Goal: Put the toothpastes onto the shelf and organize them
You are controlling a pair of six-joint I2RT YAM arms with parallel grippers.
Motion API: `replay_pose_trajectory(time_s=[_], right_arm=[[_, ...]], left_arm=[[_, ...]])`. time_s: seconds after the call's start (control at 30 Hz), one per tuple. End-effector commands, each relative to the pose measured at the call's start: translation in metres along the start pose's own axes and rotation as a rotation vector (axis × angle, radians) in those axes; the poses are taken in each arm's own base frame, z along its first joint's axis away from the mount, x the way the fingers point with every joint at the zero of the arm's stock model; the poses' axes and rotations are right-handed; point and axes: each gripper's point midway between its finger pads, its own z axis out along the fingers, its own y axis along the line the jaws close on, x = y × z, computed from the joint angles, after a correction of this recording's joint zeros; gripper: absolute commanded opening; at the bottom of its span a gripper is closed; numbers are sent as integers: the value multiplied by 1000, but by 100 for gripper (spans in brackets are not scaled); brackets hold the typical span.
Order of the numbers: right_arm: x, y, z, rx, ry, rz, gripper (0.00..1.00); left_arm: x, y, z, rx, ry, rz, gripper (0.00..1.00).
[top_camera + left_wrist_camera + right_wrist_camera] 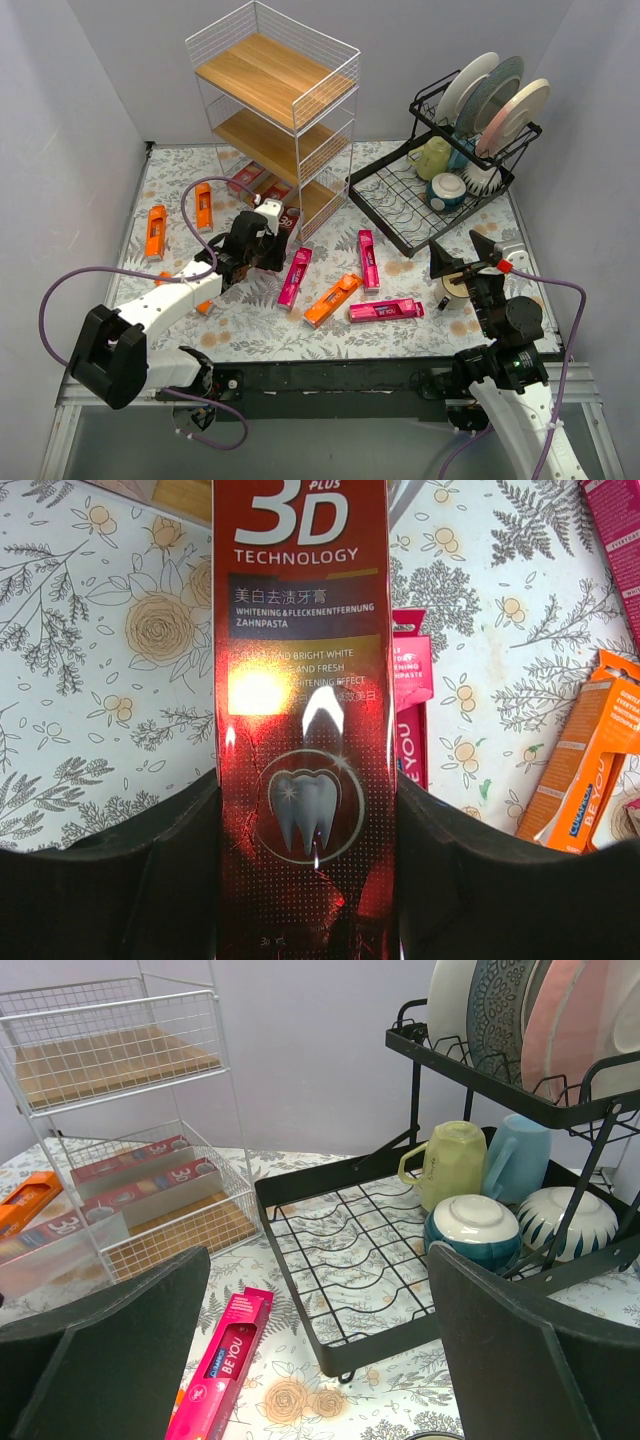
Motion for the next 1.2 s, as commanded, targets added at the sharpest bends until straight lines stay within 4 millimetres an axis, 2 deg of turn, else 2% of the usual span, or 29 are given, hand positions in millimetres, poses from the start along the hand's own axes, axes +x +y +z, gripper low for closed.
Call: replay_pose_trajectory(time_s=[0.0, 0.03, 0.07, 0.2, 0.23, 0.33, 0.57, 0.7, 0.83, 0.93, 1.03, 1.13, 1.17], right_arm=[[-28, 1, 0, 2, -76, -5, 99], [-28, 1, 0, 2, -76, -5, 99], [-29, 1, 0, 1, -80, -3, 99], [-30, 0, 0, 4, -79, -3, 99], [-31, 0, -1, 4, -82, -5, 99], [-29, 0, -1, 4, -80, -3, 99], [-31, 0, -2, 6, -85, -4, 99], [-31, 0, -2, 8, -84, -6, 99], [-30, -1, -2, 10, -81, -6, 98], [-30, -1, -2, 8, -81, -6, 99], [-27, 0, -1, 4, -73, -8, 99], [-29, 0, -1, 4, -77, -5, 99], [-28, 1, -1, 1, -74, -5, 99]], left_arm=[[-34, 2, 3, 7, -144, -12, 34], [-30, 3, 11, 7, -130, 4, 34], [-35, 3, 14, 18, -156, 8, 34], [-36, 18, 32, 16, -147, 20, 35], [-45, 18, 36, 24, -186, 41, 35], [-55, 19, 43, 31, -227, 63, 36], [-60, 4, 70, 135, -240, 117, 42], [-54, 7, 85, 116, -219, 97, 52], [-58, 12, 83, 82, -255, 50, 78], [-61, 17, 73, 50, -285, 7, 88], [-61, 23, 65, 12, -293, -54, 91], [-61, 26, 46, -8, -306, -170, 95], [-61, 29, 35, -25, -331, -242, 95]])
